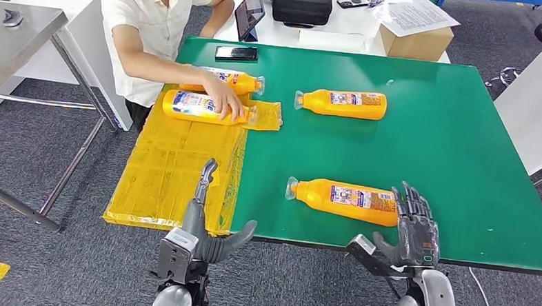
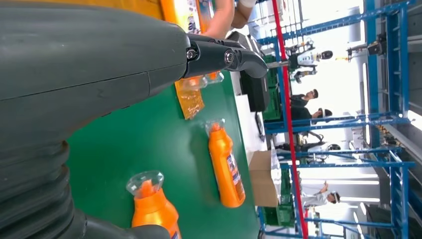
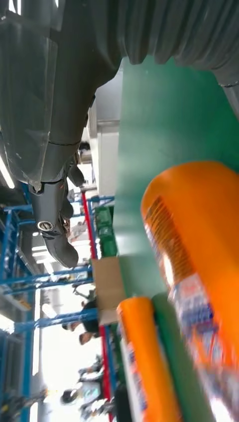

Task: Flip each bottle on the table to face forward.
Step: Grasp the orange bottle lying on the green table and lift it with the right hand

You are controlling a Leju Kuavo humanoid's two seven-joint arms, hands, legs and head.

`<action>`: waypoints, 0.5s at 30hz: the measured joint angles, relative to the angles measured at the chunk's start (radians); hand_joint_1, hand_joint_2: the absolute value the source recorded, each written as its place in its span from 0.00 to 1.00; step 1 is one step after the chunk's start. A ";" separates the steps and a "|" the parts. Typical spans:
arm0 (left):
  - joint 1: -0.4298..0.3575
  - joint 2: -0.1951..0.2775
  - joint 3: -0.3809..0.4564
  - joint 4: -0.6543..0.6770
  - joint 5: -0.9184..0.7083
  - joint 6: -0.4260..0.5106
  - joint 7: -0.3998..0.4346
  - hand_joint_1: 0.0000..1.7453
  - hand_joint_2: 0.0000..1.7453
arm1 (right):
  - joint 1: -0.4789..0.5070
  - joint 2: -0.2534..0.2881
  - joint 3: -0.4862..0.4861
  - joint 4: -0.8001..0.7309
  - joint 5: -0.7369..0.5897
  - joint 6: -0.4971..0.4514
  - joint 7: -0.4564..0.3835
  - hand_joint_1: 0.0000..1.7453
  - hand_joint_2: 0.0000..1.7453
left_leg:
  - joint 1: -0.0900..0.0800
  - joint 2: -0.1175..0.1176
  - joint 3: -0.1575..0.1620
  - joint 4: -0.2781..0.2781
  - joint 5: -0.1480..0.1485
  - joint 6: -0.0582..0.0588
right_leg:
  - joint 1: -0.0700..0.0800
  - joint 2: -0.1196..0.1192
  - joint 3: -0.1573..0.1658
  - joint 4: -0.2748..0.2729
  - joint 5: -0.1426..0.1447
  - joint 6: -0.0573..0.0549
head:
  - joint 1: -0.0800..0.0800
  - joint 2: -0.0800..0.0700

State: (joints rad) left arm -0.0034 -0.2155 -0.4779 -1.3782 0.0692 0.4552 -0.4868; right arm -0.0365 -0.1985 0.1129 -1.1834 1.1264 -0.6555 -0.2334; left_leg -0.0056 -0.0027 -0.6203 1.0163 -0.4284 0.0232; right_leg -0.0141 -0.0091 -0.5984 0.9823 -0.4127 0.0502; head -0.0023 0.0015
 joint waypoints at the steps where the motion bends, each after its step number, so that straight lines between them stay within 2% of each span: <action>1: 0.000 -0.001 0.000 0.000 -0.001 -0.003 0.001 0.00 1.00 | -0.008 -0.010 0.001 0.014 0.017 0.007 0.016 0.00 1.00 | 0.000 0.000 0.000 0.000 0.000 0.000 | 0.000 0.000 0.000 0.000 0.000 0.000 | 0.000 0.000; 6: -0.002 -0.008 -0.002 0.005 -0.008 -0.008 0.007 0.00 1.00 | -0.047 -0.046 0.014 0.079 0.053 0.038 0.039 0.00 1.00 | 0.000 0.000 0.000 0.000 0.000 0.000 | 0.000 0.000 0.000 0.000 0.000 0.000 | 0.000 0.000; 15: -0.018 -0.017 -0.003 0.027 0.030 -0.010 0.064 0.00 1.00 | -0.136 -0.048 0.062 0.204 0.078 0.055 0.057 0.00 1.00 | 0.000 0.000 0.000 0.000 0.000 0.000 | 0.000 0.000 0.000 0.000 0.000 0.000 | 0.000 0.000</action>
State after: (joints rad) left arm -0.0216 -0.2320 -0.4813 -1.3510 0.0996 0.4457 -0.4232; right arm -0.1725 -0.2464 0.1753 -0.9796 1.2045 -0.6004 -0.1767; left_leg -0.0054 -0.0024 -0.6200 1.0164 -0.4281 0.0233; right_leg -0.0139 -0.0087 -0.5983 0.9824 -0.4126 0.0501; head -0.0024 0.0015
